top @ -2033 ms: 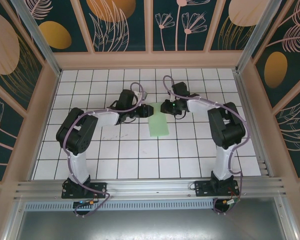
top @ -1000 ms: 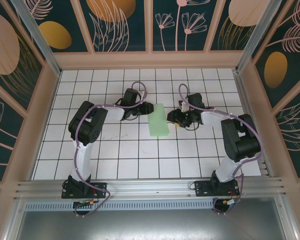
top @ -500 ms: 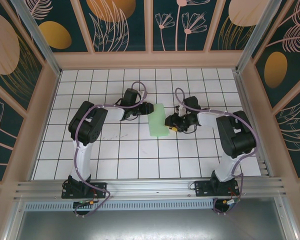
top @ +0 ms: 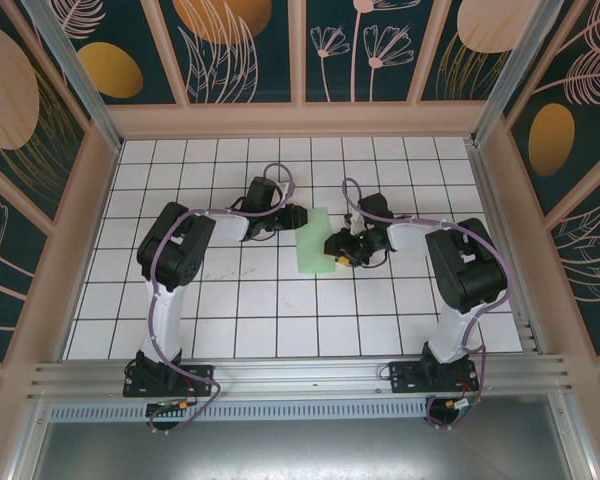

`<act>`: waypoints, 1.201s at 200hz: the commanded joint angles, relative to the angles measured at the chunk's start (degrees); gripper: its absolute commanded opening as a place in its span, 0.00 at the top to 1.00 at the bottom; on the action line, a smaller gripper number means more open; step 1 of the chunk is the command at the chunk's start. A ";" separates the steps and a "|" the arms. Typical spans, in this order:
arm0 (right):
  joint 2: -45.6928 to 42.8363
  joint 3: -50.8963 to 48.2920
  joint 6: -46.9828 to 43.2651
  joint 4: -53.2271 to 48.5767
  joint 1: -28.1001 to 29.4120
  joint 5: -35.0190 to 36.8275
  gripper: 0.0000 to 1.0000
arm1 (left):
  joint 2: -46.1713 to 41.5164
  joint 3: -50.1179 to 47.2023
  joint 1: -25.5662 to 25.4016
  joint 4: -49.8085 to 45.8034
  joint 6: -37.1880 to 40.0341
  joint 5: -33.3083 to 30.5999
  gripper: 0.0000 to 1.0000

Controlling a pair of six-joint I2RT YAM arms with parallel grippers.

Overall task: Fold a paper plane with a square sheet of paper (fold left side to right side)
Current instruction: Fold the triangle a second time at the center of the table.

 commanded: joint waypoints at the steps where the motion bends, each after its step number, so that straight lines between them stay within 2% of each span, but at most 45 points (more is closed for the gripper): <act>1: -0.38 2.35 1.16 0.92 0.09 -0.63 0.57 | -1.13 -0.23 0.07 -0.04 1.22 2.49 0.68; 54: 0.79 4.24 2.29 3.48 -0.92 -3.98 0.58 | -10.47 0.69 0.06 -1.70 6.52 0.93 0.54; 91: 2.04 7.13 1.55 2.51 -1.42 -4.92 0.58 | -22.95 -10.35 -0.38 4.02 8.10 -1.26 0.49; 117: 3.09 8.86 1.82 2.11 -2.12 -6.06 0.59 | -32.70 -18.75 -4.54 3.77 11.13 -6.61 0.44; 146: 4.07 10.61 1.86 1.24 -2.26 -6.48 0.60 | -38.27 -23.89 -11.54 1.47 12.42 -11.98 0.42; 179: 4.64 11.69 2.35 1.22 -2.32 -6.82 0.60 | -38.99 -26.77 -17.97 -0.60 12.25 -17.90 0.41; 240: 5.34 12.35 2.32 0.79 -2.09 -5.98 0.60 | -29.14 -21.56 -26.09 -5.99 12.65 -27.79 0.37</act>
